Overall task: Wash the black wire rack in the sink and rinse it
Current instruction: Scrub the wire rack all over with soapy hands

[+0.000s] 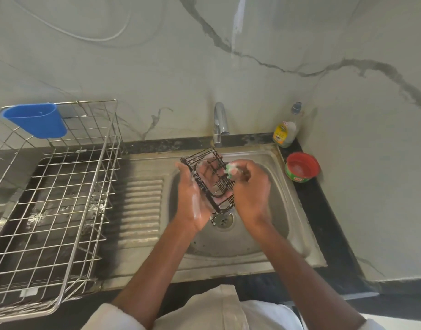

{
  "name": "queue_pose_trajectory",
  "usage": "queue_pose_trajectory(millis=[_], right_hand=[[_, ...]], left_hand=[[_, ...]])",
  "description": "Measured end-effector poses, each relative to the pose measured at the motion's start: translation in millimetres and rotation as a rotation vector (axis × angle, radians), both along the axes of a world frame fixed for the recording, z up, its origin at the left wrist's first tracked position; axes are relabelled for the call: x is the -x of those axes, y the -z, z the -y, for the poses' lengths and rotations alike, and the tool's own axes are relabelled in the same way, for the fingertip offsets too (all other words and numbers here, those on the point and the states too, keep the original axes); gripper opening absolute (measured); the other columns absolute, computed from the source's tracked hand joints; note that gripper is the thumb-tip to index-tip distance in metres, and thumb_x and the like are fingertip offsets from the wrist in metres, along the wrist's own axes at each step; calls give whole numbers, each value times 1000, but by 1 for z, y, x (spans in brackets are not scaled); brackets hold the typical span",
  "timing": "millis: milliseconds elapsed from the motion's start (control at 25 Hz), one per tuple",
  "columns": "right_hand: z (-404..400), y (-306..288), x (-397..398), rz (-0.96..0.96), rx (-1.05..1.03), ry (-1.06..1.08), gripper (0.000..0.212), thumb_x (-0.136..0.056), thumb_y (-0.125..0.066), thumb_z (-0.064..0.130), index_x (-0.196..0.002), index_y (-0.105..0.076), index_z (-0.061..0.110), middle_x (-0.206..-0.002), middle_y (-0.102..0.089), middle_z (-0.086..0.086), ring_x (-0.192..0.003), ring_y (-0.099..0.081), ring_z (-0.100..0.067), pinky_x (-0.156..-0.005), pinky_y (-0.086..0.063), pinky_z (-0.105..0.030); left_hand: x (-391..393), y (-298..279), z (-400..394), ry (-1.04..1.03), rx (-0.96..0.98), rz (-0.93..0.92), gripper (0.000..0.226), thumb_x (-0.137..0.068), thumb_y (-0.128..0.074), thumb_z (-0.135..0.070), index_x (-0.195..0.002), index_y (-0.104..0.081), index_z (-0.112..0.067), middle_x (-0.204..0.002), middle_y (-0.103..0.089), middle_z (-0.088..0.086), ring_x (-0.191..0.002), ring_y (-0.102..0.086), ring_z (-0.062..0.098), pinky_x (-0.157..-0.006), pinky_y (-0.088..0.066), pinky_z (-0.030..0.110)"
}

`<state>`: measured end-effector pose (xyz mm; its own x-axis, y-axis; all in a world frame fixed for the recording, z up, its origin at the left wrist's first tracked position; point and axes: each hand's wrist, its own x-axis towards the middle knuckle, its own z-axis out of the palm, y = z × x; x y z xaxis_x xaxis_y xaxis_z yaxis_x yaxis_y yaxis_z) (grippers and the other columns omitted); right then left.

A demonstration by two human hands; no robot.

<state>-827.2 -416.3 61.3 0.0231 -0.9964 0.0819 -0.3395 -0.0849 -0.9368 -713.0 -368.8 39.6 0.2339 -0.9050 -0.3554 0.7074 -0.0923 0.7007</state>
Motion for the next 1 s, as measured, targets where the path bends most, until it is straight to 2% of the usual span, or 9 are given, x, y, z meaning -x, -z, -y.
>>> queue_pose_trajectory(millis=[80,200,320,400,560,680,760,920,1000], right_hand=[[-3,-9,-11,30,-48,34,30,-92,-66,-5,-104,-75,21,-91,-72,16,-87,-67,7,-74,-54,-9],[-14,-11,-6,-122,8,-88,23,-95,-69,3,-105,-77,21,-95,-72,18,-87,-64,10,-72,-52,-6],[-24,-4,7,-442,310,-264,30,-90,-66,-4,-97,-77,23,-100,-71,12,-94,-62,-10,-77,-55,-30],[-6,-9,-4,-447,333,-281,29,-90,-66,-5,-95,-77,21,-99,-70,8,-93,-62,-13,-74,-57,-35],[24,-23,-36,-457,219,-378,18,-93,-69,4,-96,-77,20,-99,-70,4,-89,-64,-9,-83,-57,-29],[7,-20,-23,-492,242,-513,26,-89,-70,-2,-93,-77,23,-96,-69,8,-90,-63,-10,-79,-57,-32],[-2,-13,-7,-488,233,-475,30,-89,-70,-4,-93,-78,25,-94,-69,10,-90,-63,-11,-75,-56,-35],[4,-9,-5,-374,155,-325,25,-92,-73,1,-95,-79,25,-96,-72,13,-84,-66,-1,-71,-48,-9],[17,-13,-16,-376,215,-296,26,-92,-71,-1,-97,-79,23,-100,-74,11,-86,-66,-2,-74,-50,-10]], left_hand=[[6,2,-2,10,-12,49,97,-93,-7,-86,-157,-50,-27,-150,-64,3,-138,-61,24,-107,-52,51],[0,3,-9,20,30,16,89,-95,-6,-85,-157,-47,-37,-148,-66,9,-136,-63,35,-99,-57,54],[-7,4,-16,44,36,-29,80,-95,-10,-85,-158,-42,-47,-149,-65,7,-130,-67,34,-104,-49,62],[-4,10,-17,104,2,4,84,-95,-10,-86,-157,-46,-44,-149,-65,4,-131,-67,32,-111,-47,65],[-10,15,-17,156,-58,40,91,-97,-11,-85,-156,-51,-27,-150,-64,9,-135,-63,35,-112,-48,61],[-24,16,-14,122,-54,-10,89,-101,-14,-81,-152,-58,-22,-146,-65,16,-128,-65,38,-112,-44,62],[-28,15,-14,145,-45,-16,86,-102,-17,-79,-153,-57,-22,-139,-68,18,-122,-68,36,-112,-45,59],[-31,14,-9,202,-75,65,82,-104,-17,-76,-150,-60,-25,-140,-70,14,-121,-68,33,-118,-42,64],[-35,13,-6,206,-55,67,83,-105,-16,-75,-152,-59,-22,-145,-67,10,-124,-65,34,-117,-44,62]])
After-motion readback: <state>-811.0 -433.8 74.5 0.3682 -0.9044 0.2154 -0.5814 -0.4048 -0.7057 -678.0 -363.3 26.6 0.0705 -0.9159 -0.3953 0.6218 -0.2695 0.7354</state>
